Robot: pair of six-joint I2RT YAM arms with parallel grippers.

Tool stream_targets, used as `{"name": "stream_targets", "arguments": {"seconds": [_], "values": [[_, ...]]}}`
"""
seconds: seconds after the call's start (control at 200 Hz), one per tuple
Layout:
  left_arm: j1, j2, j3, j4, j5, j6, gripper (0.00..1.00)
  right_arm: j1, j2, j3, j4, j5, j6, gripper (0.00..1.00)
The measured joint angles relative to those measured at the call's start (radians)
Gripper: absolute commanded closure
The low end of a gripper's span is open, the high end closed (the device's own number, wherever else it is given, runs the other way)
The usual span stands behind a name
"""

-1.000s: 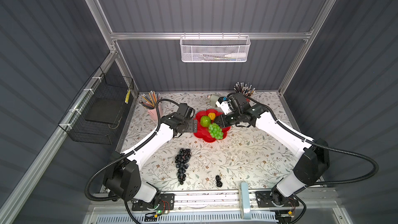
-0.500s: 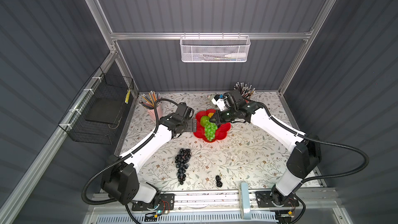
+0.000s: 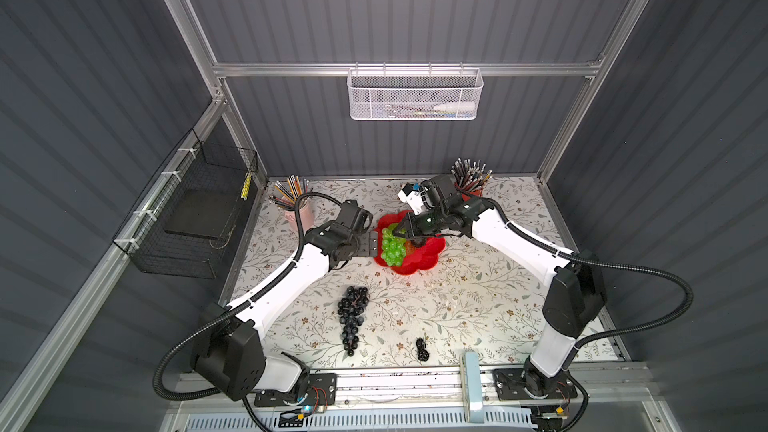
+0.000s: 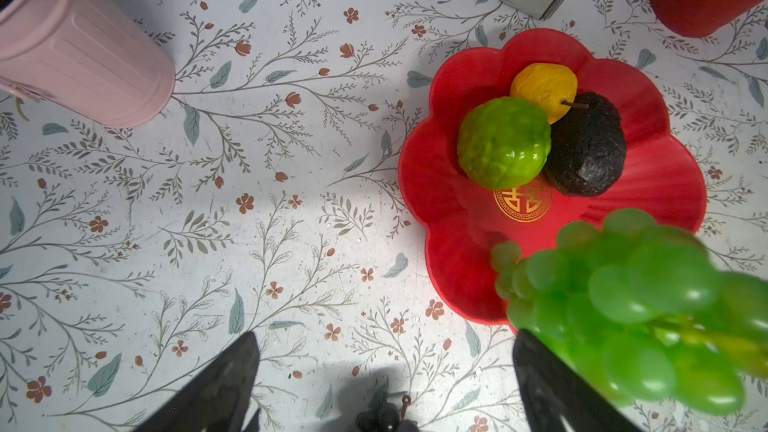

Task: Place and organize the fake fruits in the fruit bowl
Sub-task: 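Lower the green grapes into the bowl beside the green fruit with the right gripper, then open the right gripper to release the grapes and raise it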

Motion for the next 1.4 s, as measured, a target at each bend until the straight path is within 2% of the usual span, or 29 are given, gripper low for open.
{"name": "stream_targets", "arguments": {"seconds": [0.21, 0.405, 0.795, 1.101, 1.401], "values": [[0.000, -0.002, -0.010, 0.006, -0.001, 0.000, 0.05, -0.005, 0.003, -0.021, 0.040, -0.014, 0.011, 1.00], [0.000, -0.001, -0.012, 0.013, 0.000, -0.001, 0.05, -0.051, -0.006, -0.151, 0.090, -0.068, 0.008, 1.00], [0.000, 0.031, -0.012, 0.016, 0.008, -0.004, 0.05, -0.155, -0.006, -0.187, 0.050, -0.084, -0.101, 1.00], [0.000, 0.071, 0.009, 0.015, 0.020, -0.011, 0.05, -0.192, -0.006, -0.196, -0.039, -0.030, -0.223, 1.00], [0.000, 0.095, 0.031, 0.015, 0.031, -0.011, 0.05, -0.216, 0.002, -0.202, -0.079, 0.087, -0.319, 1.00]]}}
